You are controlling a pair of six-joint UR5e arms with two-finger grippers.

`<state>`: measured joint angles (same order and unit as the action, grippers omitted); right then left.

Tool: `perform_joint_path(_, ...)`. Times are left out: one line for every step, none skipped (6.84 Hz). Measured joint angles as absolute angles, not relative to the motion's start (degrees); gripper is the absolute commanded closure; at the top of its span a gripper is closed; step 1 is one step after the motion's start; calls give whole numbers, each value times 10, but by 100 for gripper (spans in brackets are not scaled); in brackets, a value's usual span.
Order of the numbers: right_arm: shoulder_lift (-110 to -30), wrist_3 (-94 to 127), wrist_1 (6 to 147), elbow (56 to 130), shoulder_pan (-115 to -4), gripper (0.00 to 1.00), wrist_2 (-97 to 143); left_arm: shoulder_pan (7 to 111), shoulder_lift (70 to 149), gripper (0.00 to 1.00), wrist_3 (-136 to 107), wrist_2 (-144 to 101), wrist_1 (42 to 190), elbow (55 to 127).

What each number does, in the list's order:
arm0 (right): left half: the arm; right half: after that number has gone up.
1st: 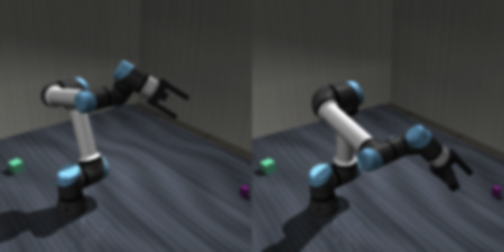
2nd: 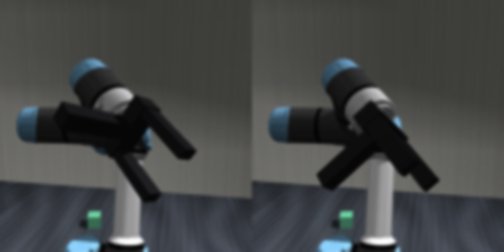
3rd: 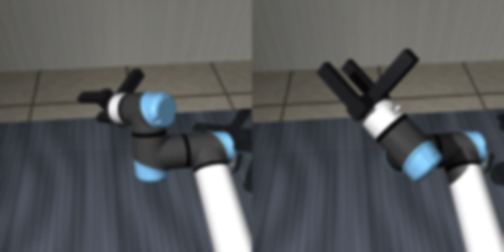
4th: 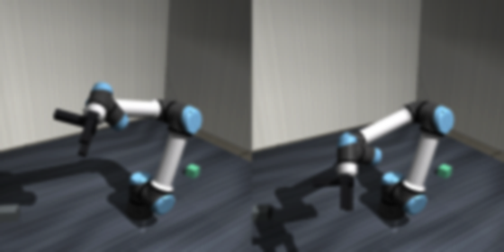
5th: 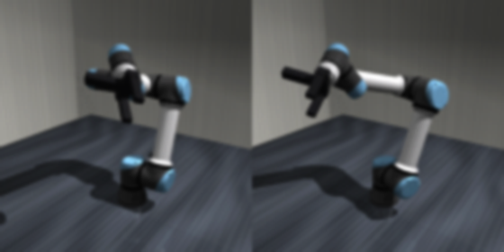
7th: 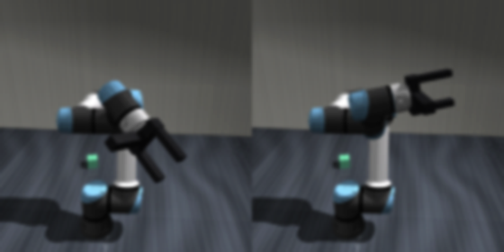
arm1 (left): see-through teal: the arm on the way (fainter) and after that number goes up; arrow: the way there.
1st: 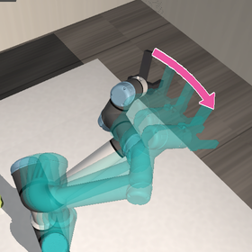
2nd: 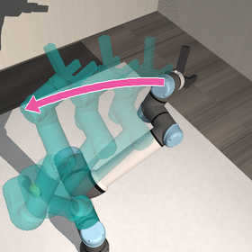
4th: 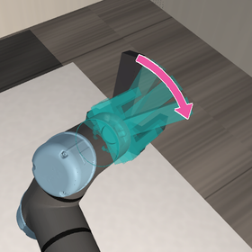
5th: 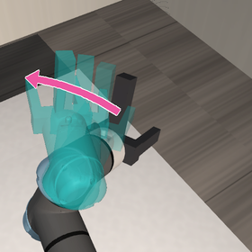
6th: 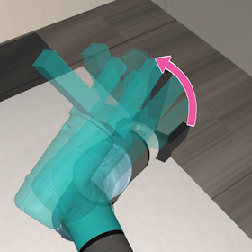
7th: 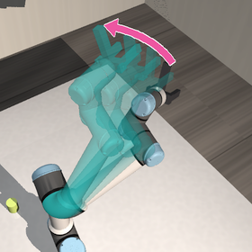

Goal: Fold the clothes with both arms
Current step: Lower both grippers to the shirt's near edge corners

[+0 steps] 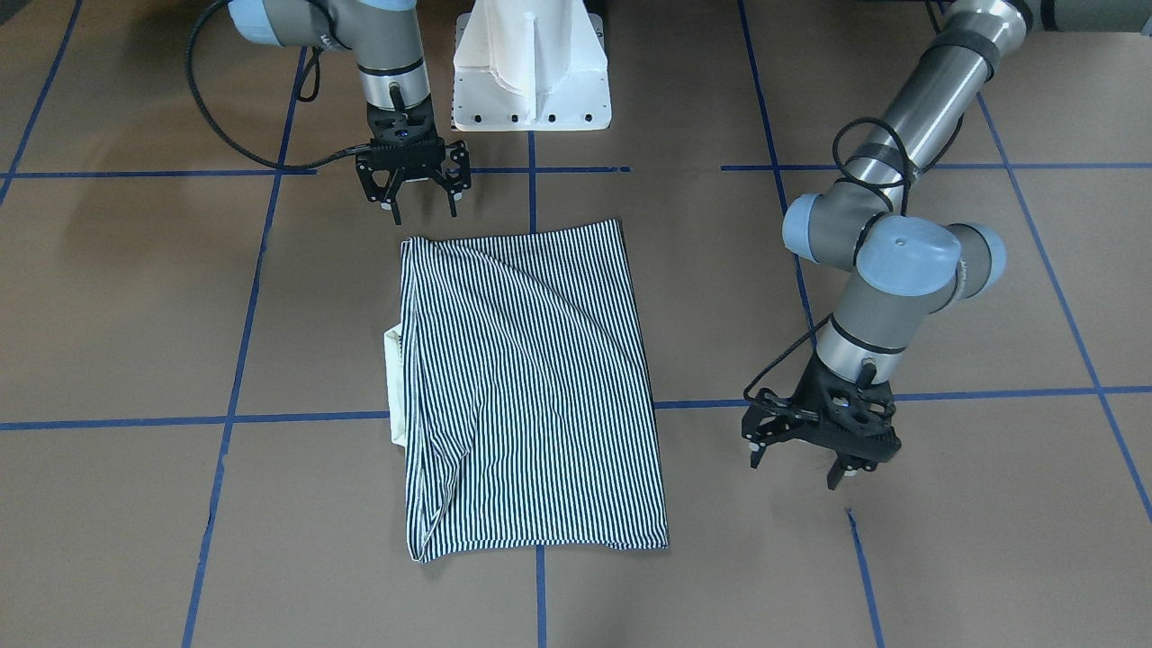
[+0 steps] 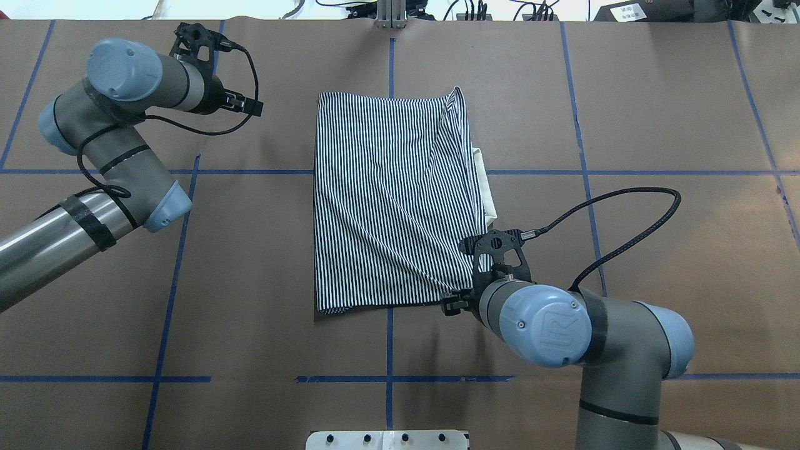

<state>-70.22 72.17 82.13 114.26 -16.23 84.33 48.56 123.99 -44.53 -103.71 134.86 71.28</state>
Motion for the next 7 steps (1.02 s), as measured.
perform_joint_path(-716, 764, 763, 1143, -170, 5, 858, 470, 1227, 0, -509, -1056, 1346, 753)
perform_joint_path(-738, 819, 704, 1144, -175, 5, 861, 443, 1203, 0, -592, -1071, 1339, 814)
perform_joint_path(-758, 870, 663, 1145, -180, 5, 859, 402, 1174, 0, -669, -1066, 1331, 882)
perform_joint_path(-768, 904, 644, 1147, -187, 3, 856, 347, 1141, 0, -746, -1036, 1326, 949)
perform_joint_path(-772, 920, 638, 1149, -193, 2, 852, 295, 1118, 30, -814, -996, 1323, 991)
perform_joint_path(-773, 926, 636, 1149, -196, 2, 849, 242, 1107, 40, -900, -943, 1307, 1014)
perform_joint_path(-774, 928, 636, 1149, -197, 2, 846, 203, 1105, 42, -975, -901, 1274, 1023)
